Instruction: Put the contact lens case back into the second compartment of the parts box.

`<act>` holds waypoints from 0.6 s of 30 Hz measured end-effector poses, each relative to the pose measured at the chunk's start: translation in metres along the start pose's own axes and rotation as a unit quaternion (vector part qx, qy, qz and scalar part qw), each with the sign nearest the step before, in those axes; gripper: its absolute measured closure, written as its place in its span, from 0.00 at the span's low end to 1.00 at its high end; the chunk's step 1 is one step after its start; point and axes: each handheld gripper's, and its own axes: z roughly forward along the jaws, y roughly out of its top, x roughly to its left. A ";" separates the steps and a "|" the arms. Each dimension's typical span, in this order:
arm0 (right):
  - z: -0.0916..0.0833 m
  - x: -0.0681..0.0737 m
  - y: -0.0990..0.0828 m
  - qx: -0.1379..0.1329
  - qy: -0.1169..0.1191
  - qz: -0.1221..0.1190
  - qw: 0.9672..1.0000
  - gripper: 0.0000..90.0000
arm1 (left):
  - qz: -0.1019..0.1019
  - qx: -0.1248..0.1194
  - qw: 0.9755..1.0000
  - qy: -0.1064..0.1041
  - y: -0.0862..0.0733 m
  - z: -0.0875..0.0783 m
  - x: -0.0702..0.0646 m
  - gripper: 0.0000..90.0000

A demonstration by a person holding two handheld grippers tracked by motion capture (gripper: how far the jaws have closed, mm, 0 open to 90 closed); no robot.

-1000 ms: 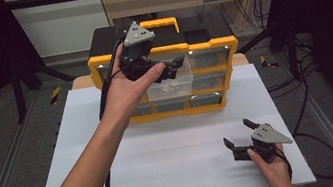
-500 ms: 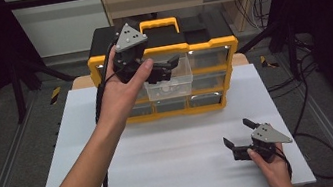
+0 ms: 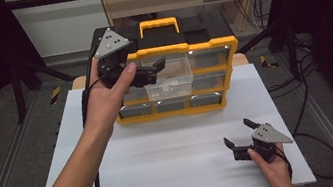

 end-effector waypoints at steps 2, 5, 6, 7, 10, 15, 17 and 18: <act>0.000 0.001 0.000 0.001 -0.001 0.000 1.000 0.04 | 0.002 -0.002 1.000 0.000 0.000 -0.004 0.001 0.02; 0.000 0.001 0.000 0.001 -0.003 -0.002 1.000 0.04 | 0.002 -0.007 1.000 0.002 0.001 -0.009 0.004 0.02; 0.000 0.001 0.000 0.001 -0.004 -0.002 1.000 0.04 | 0.002 -0.008 1.000 0.002 0.000 -0.010 0.004 0.02; -0.001 0.001 0.000 0.001 -0.004 0.000 1.000 0.04 | 0.002 -0.008 1.000 0.003 0.000 -0.011 0.005 0.02; -0.001 0.000 0.000 0.001 -0.005 0.000 1.000 0.04 | 0.001 -0.009 1.000 0.003 -0.002 -0.015 0.007 0.02; -0.001 -0.001 0.000 -0.001 -0.004 0.001 1.000 0.04 | -0.001 -0.018 1.000 0.007 -0.010 -0.021 0.011 0.02; -0.001 -0.001 0.000 -0.002 -0.004 0.001 1.000 0.04 | -0.001 -0.020 1.000 0.010 -0.013 -0.023 0.012 0.02; -0.001 -0.002 0.000 -0.002 -0.004 0.002 1.000 0.04 | -0.004 -0.021 1.000 0.010 -0.016 -0.024 0.013 0.02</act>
